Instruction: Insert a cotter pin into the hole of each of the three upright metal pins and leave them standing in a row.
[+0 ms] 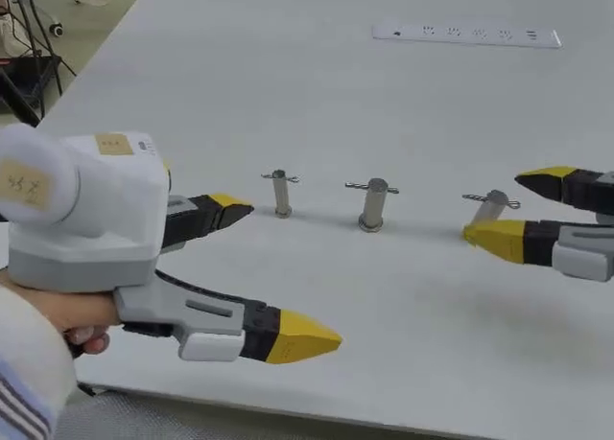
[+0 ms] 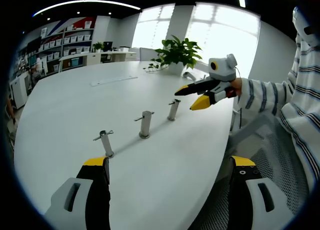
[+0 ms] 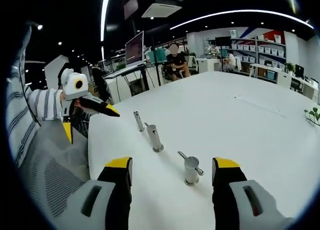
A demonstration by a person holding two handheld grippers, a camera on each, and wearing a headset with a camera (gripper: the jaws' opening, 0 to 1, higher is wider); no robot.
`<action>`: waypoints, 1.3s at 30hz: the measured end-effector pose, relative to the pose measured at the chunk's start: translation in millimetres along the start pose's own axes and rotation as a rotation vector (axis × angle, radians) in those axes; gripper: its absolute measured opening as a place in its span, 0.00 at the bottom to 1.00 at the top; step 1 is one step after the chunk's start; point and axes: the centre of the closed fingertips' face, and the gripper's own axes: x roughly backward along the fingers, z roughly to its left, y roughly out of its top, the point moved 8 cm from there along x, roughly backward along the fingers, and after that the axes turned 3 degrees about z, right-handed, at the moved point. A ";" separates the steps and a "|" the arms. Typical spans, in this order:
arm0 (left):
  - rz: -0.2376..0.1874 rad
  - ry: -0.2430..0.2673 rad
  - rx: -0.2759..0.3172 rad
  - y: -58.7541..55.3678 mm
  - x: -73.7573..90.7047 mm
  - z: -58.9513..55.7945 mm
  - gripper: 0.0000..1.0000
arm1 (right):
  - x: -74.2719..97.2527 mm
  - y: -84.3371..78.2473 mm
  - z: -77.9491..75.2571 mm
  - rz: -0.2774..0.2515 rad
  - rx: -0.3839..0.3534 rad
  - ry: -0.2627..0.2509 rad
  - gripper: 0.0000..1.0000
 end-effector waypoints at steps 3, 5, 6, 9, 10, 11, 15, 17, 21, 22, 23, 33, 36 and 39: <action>0.004 0.000 0.007 -0.6 0.7 1.1 0.99 | 4.5 -3.5 10.1 0.008 -0.034 -0.014 0.69; -0.004 0.005 0.019 -0.9 1.5 2.1 0.99 | 10.5 -6.0 19.4 0.016 -0.055 -0.033 0.70; -0.009 0.007 0.028 -1.3 1.8 2.6 0.99 | 12.4 -6.6 22.1 0.018 -0.061 -0.040 0.70; -0.042 0.026 0.047 -1.6 3.1 5.0 0.99 | 19.3 -7.6 30.4 0.020 -0.084 -0.052 0.71; -0.069 0.034 0.047 -0.7 4.0 5.7 0.99 | 21.9 -7.2 32.9 0.016 -0.101 -0.056 0.70; -0.074 0.035 0.052 -0.9 4.8 6.0 0.99 | 23.1 -6.9 34.5 0.010 -0.119 -0.062 0.70; -0.073 0.051 0.072 -2.3 6.8 7.9 0.99 | 28.0 -4.7 38.1 -0.002 -0.148 -0.081 0.72; -0.064 0.056 0.081 -4.5 7.2 8.3 0.99 | 29.4 -5.5 38.3 0.006 -0.157 -0.086 0.74; -0.065 0.065 0.107 -8.4 8.2 8.8 0.99 | 31.7 -6.3 40.7 0.013 -0.176 -0.094 0.79; -0.068 0.068 0.113 -9.3 8.7 8.9 0.99 | 32.6 -6.4 41.4 0.014 -0.180 -0.095 0.80; -0.066 0.072 0.120 -10.1 9.0 9.1 0.99 | 33.1 -6.6 42.2 0.014 -0.183 -0.094 0.80; -0.053 0.099 0.164 -16.3 13.0 9.0 0.99 | 30.0 -12.1 53.4 0.013 -0.241 -0.083 0.82; -0.060 0.111 0.181 -17.1 14.8 9.9 0.99 | 27.9 -14.0 54.1 0.001 -0.283 -0.084 0.80; -0.081 0.124 0.209 -16.8 17.4 10.8 0.99 | 26.3 -18.0 55.5 0.028 -0.274 -0.099 0.82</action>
